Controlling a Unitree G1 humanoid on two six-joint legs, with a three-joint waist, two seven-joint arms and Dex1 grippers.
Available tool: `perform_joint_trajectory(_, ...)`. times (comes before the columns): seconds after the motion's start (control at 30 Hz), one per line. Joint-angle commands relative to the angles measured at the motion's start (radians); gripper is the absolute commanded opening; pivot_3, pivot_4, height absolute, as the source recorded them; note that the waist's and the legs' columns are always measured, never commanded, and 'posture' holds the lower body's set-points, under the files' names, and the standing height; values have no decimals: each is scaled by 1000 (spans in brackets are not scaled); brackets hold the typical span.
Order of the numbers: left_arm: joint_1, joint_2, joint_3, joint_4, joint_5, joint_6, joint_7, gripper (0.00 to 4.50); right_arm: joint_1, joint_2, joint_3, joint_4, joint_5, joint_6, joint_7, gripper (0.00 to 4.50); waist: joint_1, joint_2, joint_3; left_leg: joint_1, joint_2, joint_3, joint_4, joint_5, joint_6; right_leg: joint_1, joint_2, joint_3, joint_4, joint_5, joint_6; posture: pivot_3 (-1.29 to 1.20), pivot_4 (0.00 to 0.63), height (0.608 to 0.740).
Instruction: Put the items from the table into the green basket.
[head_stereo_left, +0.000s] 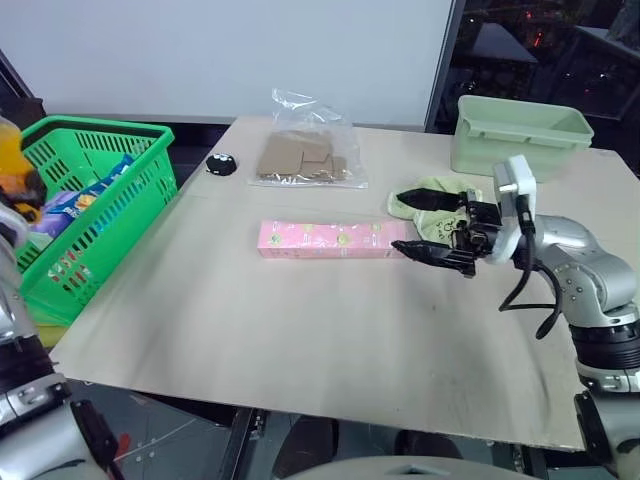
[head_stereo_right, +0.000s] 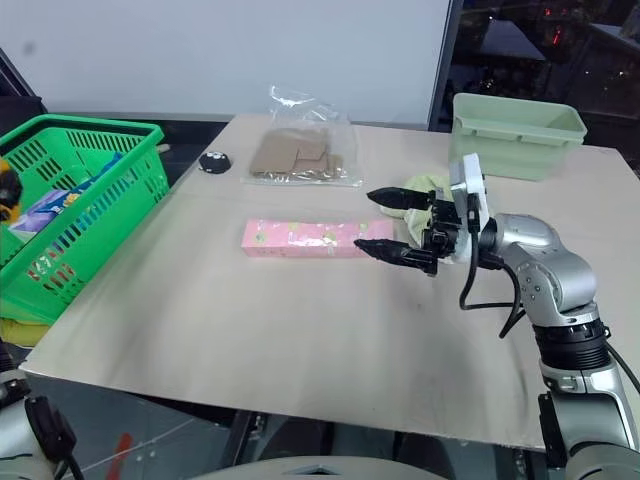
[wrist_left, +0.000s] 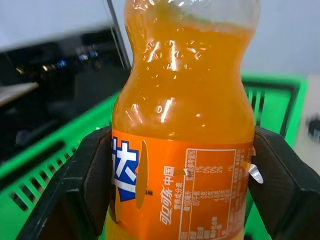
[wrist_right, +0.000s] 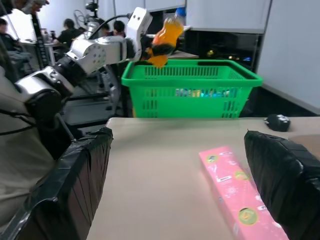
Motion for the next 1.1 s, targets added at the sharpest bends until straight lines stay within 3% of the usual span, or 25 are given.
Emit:
perform_joint_trajectory(0.03, -67, 62, -39, 149, 27, -128, -12, 3151, -17, -8, -29, -51, -15, -16, -36, 4500, -2, -2, -1, 0, 0, 0, 0, 0, 0, 0, 0, 0, 0, 0, 0, 109, 0, 740)
perform_joint_trajectory(0.33, -166, 139, -171, 577, 102, -382, -4, 3151, 16, -19, -43, -116, -13, 9, -96, 4500, -24, -4, -3, -1, 1, 0, -3, 1, 2, -1, 0, -1, 0, 2, 2, 80, 0, 740)
perform_joint_trajectory(0.4, -183, 149, -186, 621, 112, -423, 1, 4135, 24, -24, -43, -123, -11, 11, -99, 4500, -26, -4, -3, -1, 1, 1, -3, 1, 2, -1, 0, -1, 0, 2, 2, 78, 0, 740)
perform_joint_trajectory(0.47, -196, 159, -190, 647, 114, -442, 15, 4346, 29, -28, -44, -125, -12, 10, -99, 4500, -29, -4, -3, 0, 1, 1, -3, 1, 2, -1, 0, -1, 0, 2, 2, 75, 0, 740)
perform_joint_trajectory(0.7, -239, 166, -211, 666, 100, -487, 15, 4346, 30, -31, -50, -124, -10, 12, -111, 4500, -41, -4, -3, -1, 1, 1, -3, 1, 2, 0, 0, -1, 0, 2, 3, 63, 0, 740)
perform_joint_trajectory(0.77, -252, 148, -206, 612, 76, -534, -5, 4346, 38, -37, -56, -122, -13, 8, -111, 4500, -46, -5, -3, -1, 1, 1, -3, 1, 2, 0, 0, -1, 0, 2, 3, 59, 0, 740)
perform_joint_trajectory(0.87, -244, 46, -220, 393, -51, -514, -189, 4346, 65, -57, -80, -119, -11, 2, -112, 4500, -40, -5, -4, -1, 1, 1, -3, 1, 2, 0, 0, -1, 0, 2, 3, 47, 0, 740)
perform_joint_trajectory(1.0, -133, -67, -359, 29, -191, -343, -463, 4346, 132, -103, -136, -126, -2, 10, -115, 4500, -46, -5, -5, -2, 1, 4, -1, 1, 2, 2, -2, -2, 0, 2, 2, 18, 0, 740)
perform_joint_trajectory(1.1, -111, -72, -496, -102, -211, -252, -646, 4346, 191, -138, -175, -141, -2, 10, -121, 4500, -70, -4, -5, -1, 1, 6, -1, 1, 2, 1, -2, 1, -1, 2, 2, 1, 0, 740)
